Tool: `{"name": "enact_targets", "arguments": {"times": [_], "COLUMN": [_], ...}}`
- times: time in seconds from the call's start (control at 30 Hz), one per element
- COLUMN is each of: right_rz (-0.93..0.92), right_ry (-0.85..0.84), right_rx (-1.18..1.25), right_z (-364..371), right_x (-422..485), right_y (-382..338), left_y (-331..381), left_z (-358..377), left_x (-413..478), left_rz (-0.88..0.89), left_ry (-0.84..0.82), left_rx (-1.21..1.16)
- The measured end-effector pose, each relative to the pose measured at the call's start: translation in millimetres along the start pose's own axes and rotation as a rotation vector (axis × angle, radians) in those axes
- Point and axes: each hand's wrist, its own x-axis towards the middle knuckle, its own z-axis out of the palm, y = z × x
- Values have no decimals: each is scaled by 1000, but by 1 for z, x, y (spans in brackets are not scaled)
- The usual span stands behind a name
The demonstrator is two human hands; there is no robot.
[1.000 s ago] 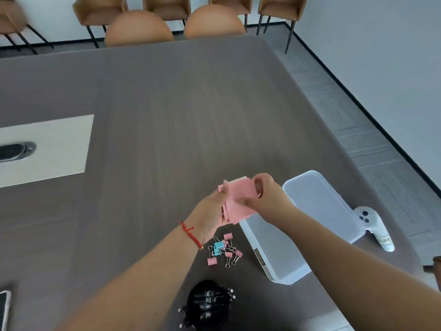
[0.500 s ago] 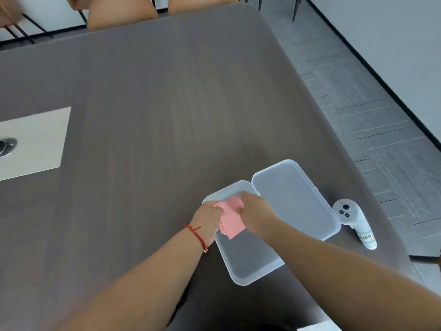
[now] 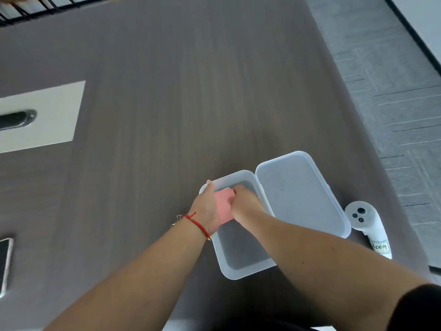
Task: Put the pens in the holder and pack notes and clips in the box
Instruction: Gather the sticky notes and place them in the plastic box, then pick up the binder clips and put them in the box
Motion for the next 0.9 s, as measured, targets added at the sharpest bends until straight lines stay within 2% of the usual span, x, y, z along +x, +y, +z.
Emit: {"name": "enact_targets", "arguments": {"times": [0.13, 0.23, 0.33, 0.4, 0.47, 0.53, 0.6, 0.7, 0.8, 0.9], "right_rz": [13, -65, -189, -354, -490, -495, -400, -247, -157, -114], "right_ry": [-28, 46, 114, 190, 146, -62, -285, -423, -392, -310], "right_rx": [-147, -290, -263, -142, -27, -30, -160, -458, -620, -638], "right_z": [2, 3, -8, -17, -16, 1, 25, 58, 85, 103], "right_x": [1, -11, -35, -55, -73, -82, -83, -82, -80, -75], "right_y": [-4, -5, -15, -30, -48, -61, -68, -75, -77, -73], "left_y": [0, 11, 26, 31, 23, 12, -4, -21, -32, -39], "left_z": [-27, -59, -95, -121, -145, -159, -166, -169, -170, -170], "left_x": [7, 1, -8, -4, 7, 17, 30, 45, 60, 70], "left_rz": [25, 72, 173, 203, 205, 217, 237, 308, 402, 532], "left_ry": [-16, -23, 76, 192, 234, 193, 116, 29, -9, -10], "left_rx": [-83, -61, -9, 209, 620, 1141, 1452, 1553, 1567, 1549]}}
